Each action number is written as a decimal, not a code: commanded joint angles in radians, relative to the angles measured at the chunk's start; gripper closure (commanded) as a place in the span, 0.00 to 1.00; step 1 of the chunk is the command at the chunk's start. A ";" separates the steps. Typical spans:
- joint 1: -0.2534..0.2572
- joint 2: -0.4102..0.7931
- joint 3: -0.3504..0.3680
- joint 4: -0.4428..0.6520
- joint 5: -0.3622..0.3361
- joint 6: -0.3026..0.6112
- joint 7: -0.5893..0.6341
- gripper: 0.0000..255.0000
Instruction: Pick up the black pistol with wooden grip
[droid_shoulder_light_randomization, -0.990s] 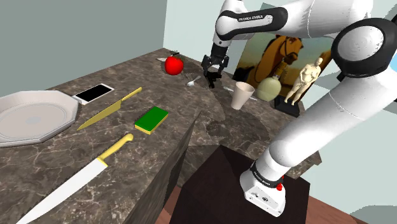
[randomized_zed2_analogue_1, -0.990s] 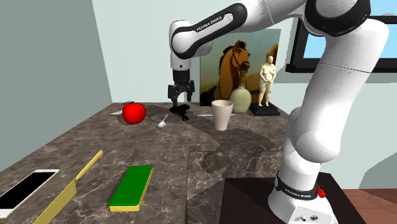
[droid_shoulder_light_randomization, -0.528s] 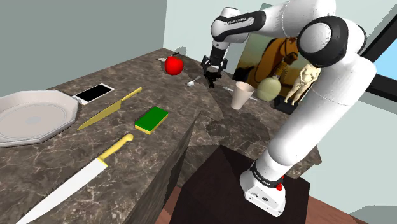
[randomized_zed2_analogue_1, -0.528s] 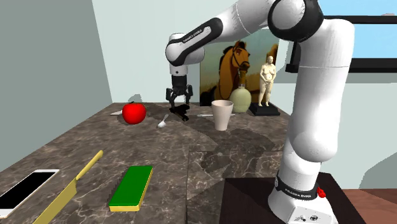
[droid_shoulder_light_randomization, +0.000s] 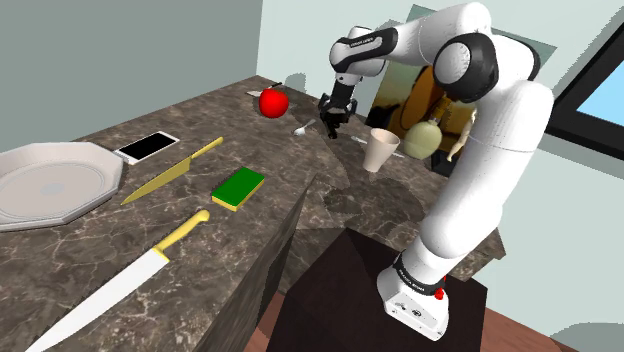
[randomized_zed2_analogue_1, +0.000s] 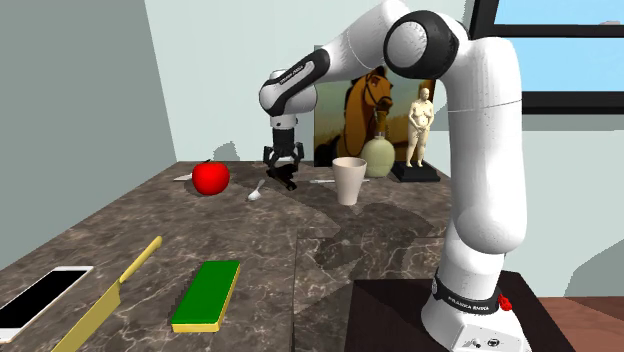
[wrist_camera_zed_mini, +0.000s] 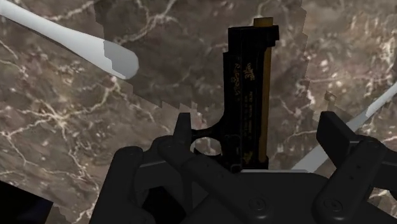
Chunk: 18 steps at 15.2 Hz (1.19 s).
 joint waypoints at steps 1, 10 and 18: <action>-0.002 0.014 0.000 -0.008 0.005 0.021 -0.003 0.00; -0.003 0.034 0.003 -0.032 0.012 0.066 -0.008 1.00; -0.003 0.021 0.001 -0.019 0.008 0.040 -0.005 1.00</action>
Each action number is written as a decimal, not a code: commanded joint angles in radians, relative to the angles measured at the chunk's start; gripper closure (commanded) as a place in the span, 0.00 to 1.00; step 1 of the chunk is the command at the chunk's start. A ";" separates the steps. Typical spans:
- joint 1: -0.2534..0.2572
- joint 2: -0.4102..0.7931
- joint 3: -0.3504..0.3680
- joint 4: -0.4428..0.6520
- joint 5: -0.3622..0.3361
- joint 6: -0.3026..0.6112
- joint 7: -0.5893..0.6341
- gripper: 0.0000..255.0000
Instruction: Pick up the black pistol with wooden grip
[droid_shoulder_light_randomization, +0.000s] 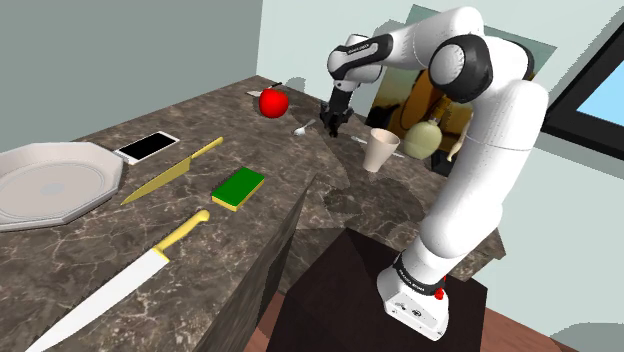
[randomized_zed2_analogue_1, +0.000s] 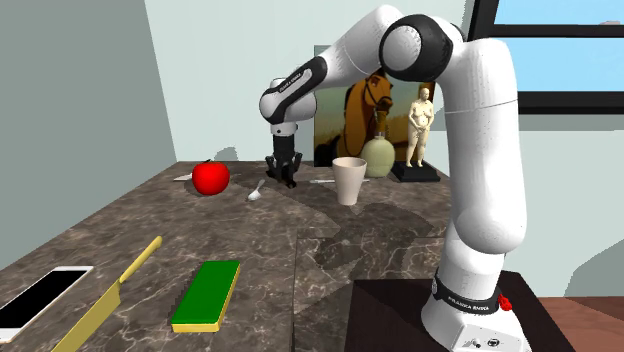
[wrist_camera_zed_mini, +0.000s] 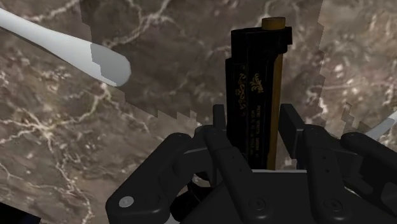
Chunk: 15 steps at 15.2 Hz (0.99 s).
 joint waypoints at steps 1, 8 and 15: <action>0.001 -0.011 -0.001 0.013 -0.004 -0.023 0.003 1.00; 0.002 -0.041 -0.004 0.068 -0.014 -0.108 0.011 1.00; 0.003 -0.057 -0.005 0.117 -0.020 -0.172 0.016 1.00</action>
